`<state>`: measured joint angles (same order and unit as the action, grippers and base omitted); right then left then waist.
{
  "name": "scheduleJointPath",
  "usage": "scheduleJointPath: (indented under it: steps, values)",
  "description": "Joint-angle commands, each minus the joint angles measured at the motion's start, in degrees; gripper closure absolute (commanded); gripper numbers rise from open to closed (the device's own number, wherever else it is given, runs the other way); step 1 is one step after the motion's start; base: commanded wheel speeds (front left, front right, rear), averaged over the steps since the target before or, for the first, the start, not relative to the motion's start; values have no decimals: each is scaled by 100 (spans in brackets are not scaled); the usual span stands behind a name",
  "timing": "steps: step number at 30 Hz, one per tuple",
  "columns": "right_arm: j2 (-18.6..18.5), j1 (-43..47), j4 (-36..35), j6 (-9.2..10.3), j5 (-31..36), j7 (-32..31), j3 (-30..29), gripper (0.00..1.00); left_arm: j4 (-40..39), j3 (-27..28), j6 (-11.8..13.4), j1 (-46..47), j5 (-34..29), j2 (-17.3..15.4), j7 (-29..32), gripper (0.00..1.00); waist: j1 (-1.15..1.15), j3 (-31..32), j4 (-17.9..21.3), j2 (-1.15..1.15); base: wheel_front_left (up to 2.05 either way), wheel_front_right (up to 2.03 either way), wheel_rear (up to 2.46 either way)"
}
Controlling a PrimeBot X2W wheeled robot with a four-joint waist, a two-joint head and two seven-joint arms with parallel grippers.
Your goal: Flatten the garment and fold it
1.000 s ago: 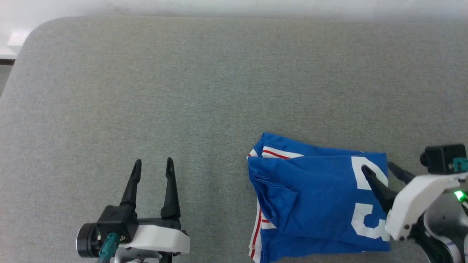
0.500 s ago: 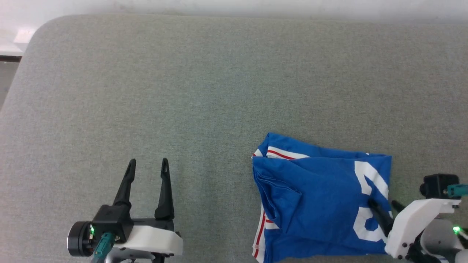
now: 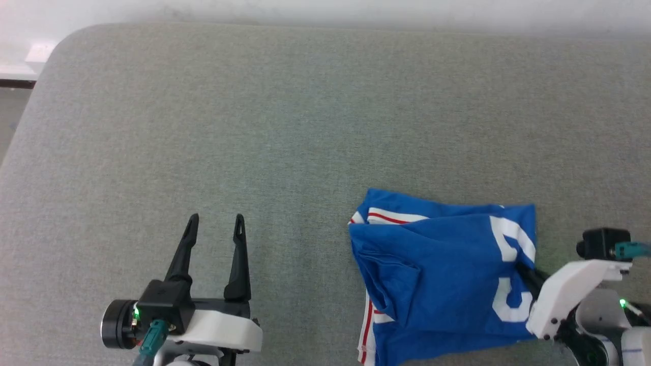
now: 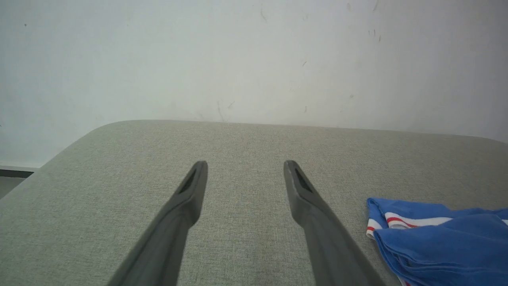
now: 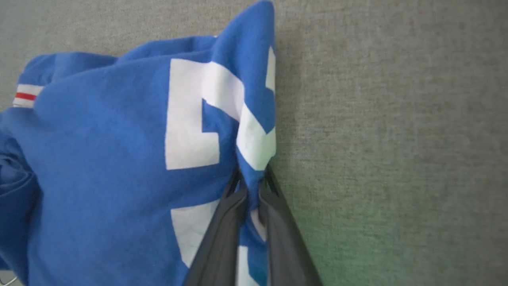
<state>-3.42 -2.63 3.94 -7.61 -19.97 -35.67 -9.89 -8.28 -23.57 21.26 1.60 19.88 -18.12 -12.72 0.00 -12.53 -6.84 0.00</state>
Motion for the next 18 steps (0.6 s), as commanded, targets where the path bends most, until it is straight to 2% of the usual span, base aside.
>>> scheduleJointPath:
  steps: [1, 10, 18]
  values:
    - [14, -192, 1, 12, 42, 75, 42, 100, 11, -6, -8, 88, -76, 20, -38, 0, 0, 21, 108, 0, 0, 0, 0]
    - [-292, -710, -11, 12, 181, 192, 200, 100, 23, 7, -6, 164, -115, -47, -39, 0, 0, 73, 631, 0, 0, 0, 0]
    - [-492, -1067, 151, 12, 223, 305, 378, 100, -31, -12, 32, 230, -151, -95, 49, 0, 0, 84, 1289, 0, 0, 0, 0]
